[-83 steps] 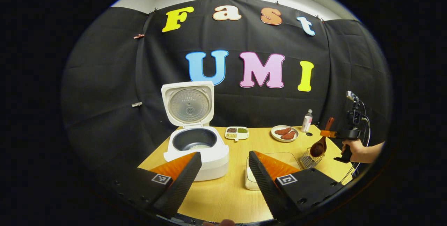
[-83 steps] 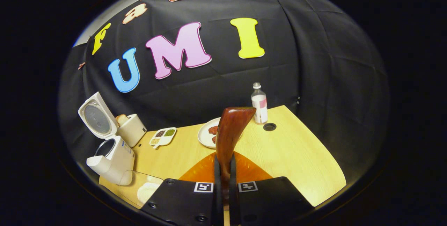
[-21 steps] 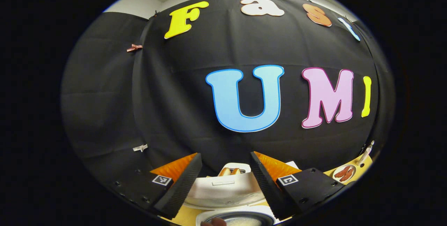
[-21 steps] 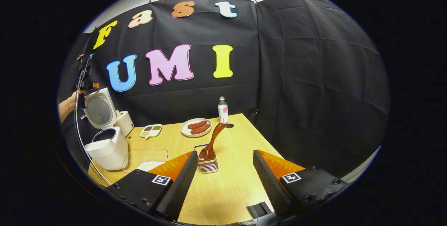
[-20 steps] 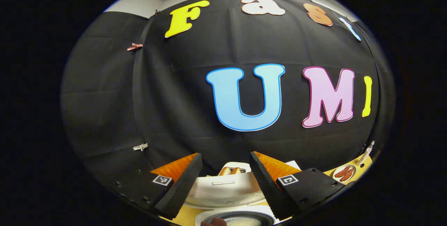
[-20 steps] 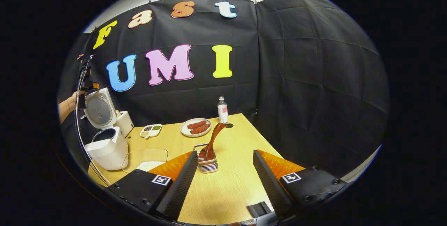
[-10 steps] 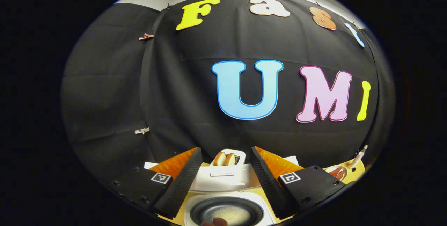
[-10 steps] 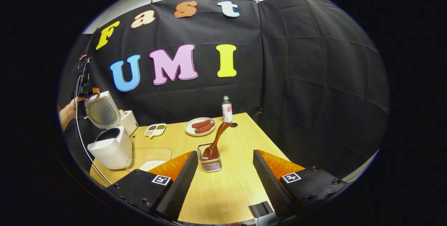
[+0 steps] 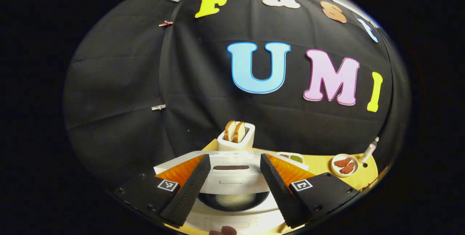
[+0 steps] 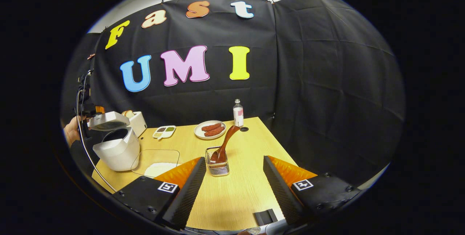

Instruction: Close the left gripper, press the button to open the rice cooker; take a wooden spoon from the chopstick holder with the right hand, scoop a spoonful of rice and pour it into the rice cooker, then put the wooden spoon back into the chopstick holder.

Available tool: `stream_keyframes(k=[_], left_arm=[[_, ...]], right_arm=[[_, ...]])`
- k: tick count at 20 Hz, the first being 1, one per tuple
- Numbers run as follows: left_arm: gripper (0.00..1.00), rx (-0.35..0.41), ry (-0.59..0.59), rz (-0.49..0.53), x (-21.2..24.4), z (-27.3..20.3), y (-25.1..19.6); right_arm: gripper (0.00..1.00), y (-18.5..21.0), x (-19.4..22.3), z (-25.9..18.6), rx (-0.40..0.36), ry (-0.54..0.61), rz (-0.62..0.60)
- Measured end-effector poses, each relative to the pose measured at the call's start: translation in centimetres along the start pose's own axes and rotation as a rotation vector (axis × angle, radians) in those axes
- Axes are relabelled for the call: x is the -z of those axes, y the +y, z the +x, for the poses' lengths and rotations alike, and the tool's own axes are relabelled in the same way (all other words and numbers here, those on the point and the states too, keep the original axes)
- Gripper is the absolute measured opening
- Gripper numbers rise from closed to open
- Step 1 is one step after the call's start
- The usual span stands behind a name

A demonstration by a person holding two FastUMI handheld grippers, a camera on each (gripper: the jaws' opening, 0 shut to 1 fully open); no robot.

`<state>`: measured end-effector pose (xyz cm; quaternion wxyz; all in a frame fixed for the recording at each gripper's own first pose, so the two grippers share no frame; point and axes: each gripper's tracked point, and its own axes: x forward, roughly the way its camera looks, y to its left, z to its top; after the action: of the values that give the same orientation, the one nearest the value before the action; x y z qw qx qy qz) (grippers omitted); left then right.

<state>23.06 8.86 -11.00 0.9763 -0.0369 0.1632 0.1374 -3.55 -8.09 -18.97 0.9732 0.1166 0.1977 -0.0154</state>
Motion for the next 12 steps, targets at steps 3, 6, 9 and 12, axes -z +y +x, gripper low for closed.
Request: stream_keyframes(k=[3,6,9,12], left_arm=[[0.98,-0.023,0.062,-0.002,2.3,0.0,0.0],[0.98,-0.023,0.121,-0.003,4.9,0.1,0.1],[0.98,-0.017,0.158,-0.009,6.9,0.1,0.0],[0.98,-0.013,0.200,-0.013,8.6,0.1,-0.1]], right_arm=[[0.99,0.2,0.9,0.0,-0.015,0.021,-0.003],[0.99,0.7,0.6,0.1,-0.030,0.016,0.000],[0.99,0.9,0.1,-0.1,-0.042,0.007,-0.014],[0.99,0.8,0.0,-0.2,-0.047,0.003,-0.019]])
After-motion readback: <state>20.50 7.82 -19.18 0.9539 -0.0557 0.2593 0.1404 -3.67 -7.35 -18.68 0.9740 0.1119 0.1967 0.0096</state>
